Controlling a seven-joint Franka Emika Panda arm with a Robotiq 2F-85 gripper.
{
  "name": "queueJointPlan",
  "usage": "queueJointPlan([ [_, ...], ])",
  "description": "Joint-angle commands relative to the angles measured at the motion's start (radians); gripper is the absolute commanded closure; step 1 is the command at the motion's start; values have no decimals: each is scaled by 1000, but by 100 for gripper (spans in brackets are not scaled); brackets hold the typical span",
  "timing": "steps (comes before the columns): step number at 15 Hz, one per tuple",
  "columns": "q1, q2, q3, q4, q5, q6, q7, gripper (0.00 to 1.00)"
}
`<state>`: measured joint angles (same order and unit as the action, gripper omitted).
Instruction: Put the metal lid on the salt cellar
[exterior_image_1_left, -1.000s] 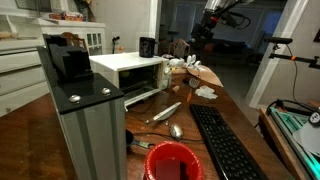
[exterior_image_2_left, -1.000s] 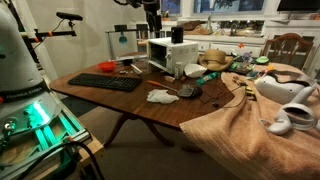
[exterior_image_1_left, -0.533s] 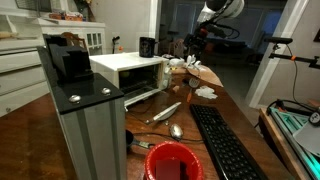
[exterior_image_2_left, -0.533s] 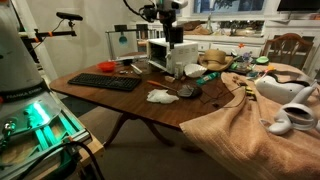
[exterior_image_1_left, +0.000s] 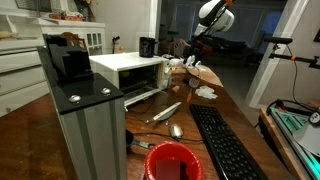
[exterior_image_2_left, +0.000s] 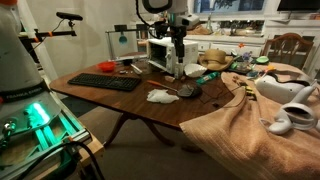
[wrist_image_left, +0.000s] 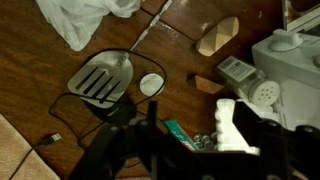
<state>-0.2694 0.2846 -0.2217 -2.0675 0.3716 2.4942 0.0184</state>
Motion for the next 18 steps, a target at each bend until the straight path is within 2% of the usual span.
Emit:
queueJointPlan([
  [1,-32,58,15,36,22,23,7,51],
  [7,-63,116,19,45,25,52,17,98],
  [10,-73,144,31,44,38,86,22,100],
  [13,-87,164,63,35,88,174,13,100],
  [14,-78,139,45,27,38,124,20,99],
  [18,-81,153,58,27,54,155,21,99],
])
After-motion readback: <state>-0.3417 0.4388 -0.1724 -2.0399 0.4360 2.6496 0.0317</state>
